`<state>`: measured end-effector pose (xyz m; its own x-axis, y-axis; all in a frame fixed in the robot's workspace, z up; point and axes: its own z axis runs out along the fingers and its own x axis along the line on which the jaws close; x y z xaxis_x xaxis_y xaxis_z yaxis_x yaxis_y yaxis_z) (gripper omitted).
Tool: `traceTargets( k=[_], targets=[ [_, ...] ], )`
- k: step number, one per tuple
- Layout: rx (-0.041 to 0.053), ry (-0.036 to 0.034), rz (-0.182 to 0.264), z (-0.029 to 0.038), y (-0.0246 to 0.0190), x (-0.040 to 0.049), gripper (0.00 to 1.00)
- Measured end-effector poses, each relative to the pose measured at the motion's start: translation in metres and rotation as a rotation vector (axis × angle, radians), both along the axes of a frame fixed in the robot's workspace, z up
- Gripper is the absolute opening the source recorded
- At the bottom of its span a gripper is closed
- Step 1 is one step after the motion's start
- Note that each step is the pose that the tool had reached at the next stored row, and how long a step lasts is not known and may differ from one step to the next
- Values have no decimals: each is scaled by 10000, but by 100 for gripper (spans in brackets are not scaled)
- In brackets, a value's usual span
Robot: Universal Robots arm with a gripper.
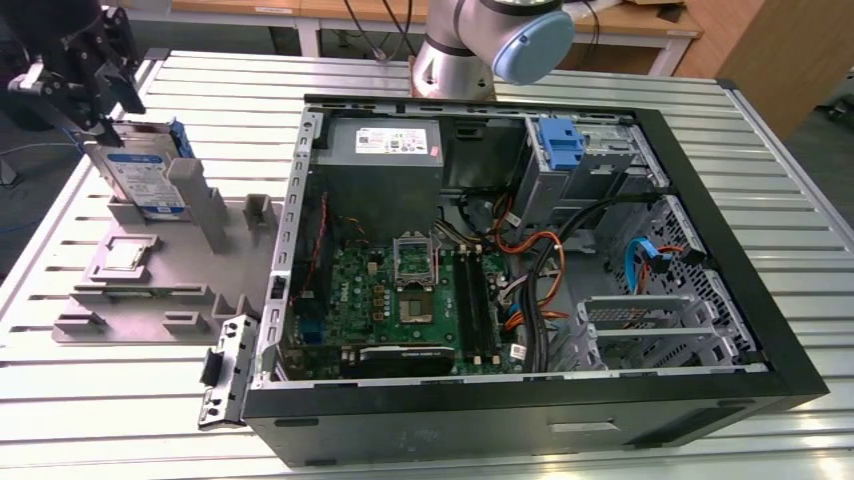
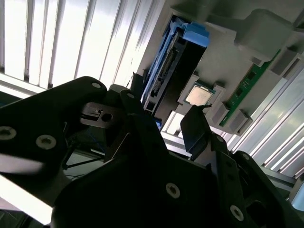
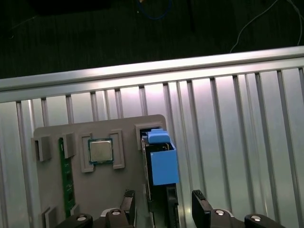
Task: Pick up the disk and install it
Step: 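Pick up the disk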
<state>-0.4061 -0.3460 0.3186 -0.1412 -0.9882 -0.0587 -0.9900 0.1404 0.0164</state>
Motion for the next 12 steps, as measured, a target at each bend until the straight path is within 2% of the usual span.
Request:
traceTargets(
  k=[10,12],
  targets=[
    [-2,8,-1,-179,0,0,59],
    [-2,9,-1,-190,0,0,59]
  ],
)
